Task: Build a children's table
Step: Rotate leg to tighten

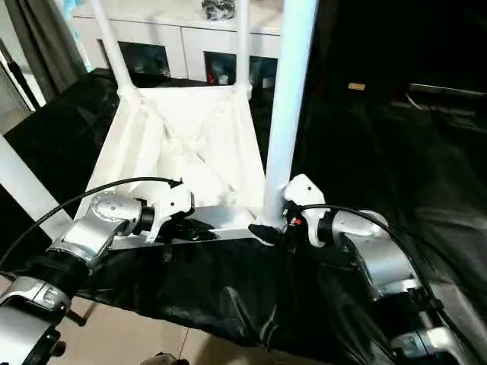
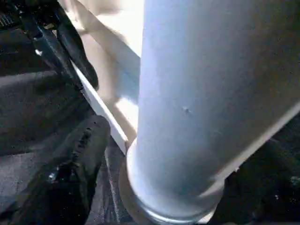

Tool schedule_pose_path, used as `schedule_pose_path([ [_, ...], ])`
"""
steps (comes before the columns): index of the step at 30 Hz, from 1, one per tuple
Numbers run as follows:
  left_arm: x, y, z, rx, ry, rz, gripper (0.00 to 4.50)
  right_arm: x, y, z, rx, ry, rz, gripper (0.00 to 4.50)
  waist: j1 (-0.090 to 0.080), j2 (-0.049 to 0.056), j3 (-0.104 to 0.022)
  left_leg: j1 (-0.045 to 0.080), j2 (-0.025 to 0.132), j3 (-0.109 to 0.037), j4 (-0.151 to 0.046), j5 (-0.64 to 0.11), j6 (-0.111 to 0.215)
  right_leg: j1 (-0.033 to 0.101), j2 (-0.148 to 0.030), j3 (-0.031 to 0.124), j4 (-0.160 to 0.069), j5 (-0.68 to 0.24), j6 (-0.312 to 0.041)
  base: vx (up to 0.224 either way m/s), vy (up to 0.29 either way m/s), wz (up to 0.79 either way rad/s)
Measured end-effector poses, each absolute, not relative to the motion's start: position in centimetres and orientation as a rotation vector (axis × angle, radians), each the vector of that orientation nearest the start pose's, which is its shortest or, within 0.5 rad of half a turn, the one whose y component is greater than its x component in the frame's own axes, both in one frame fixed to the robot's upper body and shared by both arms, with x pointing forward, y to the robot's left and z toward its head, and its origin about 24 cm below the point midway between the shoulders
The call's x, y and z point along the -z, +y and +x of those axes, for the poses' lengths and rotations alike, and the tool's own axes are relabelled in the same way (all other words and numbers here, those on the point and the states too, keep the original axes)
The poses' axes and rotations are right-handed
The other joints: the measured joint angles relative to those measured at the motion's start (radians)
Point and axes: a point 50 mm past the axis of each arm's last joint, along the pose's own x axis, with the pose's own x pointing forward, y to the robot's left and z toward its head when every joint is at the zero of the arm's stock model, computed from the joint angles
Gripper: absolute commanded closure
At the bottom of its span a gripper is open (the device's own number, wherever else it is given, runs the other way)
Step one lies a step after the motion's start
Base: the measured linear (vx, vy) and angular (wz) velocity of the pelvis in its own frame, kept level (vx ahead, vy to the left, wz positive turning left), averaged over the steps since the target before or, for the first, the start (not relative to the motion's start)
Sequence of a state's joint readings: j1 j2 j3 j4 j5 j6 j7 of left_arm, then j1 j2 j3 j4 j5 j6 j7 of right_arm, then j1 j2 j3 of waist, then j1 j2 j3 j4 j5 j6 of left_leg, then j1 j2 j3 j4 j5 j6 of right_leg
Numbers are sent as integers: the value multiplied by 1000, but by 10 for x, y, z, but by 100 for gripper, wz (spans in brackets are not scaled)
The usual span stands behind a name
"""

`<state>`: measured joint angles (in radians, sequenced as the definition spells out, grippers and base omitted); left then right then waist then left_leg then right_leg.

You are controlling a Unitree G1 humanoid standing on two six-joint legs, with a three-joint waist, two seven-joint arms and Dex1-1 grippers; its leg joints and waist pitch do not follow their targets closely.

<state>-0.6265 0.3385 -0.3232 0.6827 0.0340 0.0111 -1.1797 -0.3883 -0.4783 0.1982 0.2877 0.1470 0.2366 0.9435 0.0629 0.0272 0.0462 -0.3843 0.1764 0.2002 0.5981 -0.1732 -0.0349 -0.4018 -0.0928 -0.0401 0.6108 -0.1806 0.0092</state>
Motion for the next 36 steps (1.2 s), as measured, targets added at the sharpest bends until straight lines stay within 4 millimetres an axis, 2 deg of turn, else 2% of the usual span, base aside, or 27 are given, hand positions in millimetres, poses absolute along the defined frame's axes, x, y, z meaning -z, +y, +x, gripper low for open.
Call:
schedule_pose_path([
  [6, -45, 124, 319, 1351, 433, 436, 450, -58, -170, 303, -1023, 351, -314, 136, -4, -1, 0, 0, 0, 0, 0, 0, 0, 0, 0, 0, 0, 0, 0, 0, 0, 0],
  [8, -45, 124, 319, 1349, 433, 437, 450, -58, -170, 305, -1034, 351, -318, 165, -6, -1, 0, 0, 0, 0, 0, 0, 0, 0, 0, 0, 0, 0, 0, 0, 0, 0],
  [14, -45, 125, 319, 1347, 436, 436, 450, -57, -170, 306, -1043, 345, -328, 185, -8, -2, 0, 0, 0, 0, 0, 0, 0, 0, 0, 0, 0, 0, 0, 0, 0, 0],
  [23, -45, 128, 320, 1333, 442, 433, 450, -55, -166, 307, -1036, 333, -308, 187, -13, -3, 0, 1, 0, 0, 0, 0, 0, 0, 0, 0, 0, 0, 0, 0, 0, 0],
  [25, -44, 123, 321, 1303, 441, 425, 450, -49, -161, 307, -973, 315, -266, 187, -15, -3, 0, 1, 0, 0, 0, 0, 0, 0, 0, 0, -1, -1, 1, 0, 0, 0],
  [28, -43, 115, 324, 1242, 444, 406, 450, -41, -155, 307, -806, 287, -190, 187, -29, -4, -1, 3, -1, -1, 0, 0, 0, 0, 0, 0, -2, -3, 5, 0, 0, 0],
  [30, -40, 102, 325, 1198, 441, 403, 450, -34, -151, 305, -648, 274, -136, 187, -32, -5, -6, 4, -1, -3, -2, 0, 0, 3, 0, -3, -10, -3, 6, 0, 0, 0],
  [34, -36, 86, 325, 1146, 448, 387, 450, -28, -145, 307, -463, 270, -108, 187, -41, 3, -11, 14, -4, -8, -7, -1, 1, 12, -1, -5, -31, -4, 6, 0, 0, 0],
  [36, -34, 82, 325, 1118, 456, 383, 450, -27, -136, 313, -389, 270, -91, 187, -60, 6, -10, 18, -6, -11, -12, -2, 1, 17, -1, -8, -44, -4, 7, 0, 0, 0],
])
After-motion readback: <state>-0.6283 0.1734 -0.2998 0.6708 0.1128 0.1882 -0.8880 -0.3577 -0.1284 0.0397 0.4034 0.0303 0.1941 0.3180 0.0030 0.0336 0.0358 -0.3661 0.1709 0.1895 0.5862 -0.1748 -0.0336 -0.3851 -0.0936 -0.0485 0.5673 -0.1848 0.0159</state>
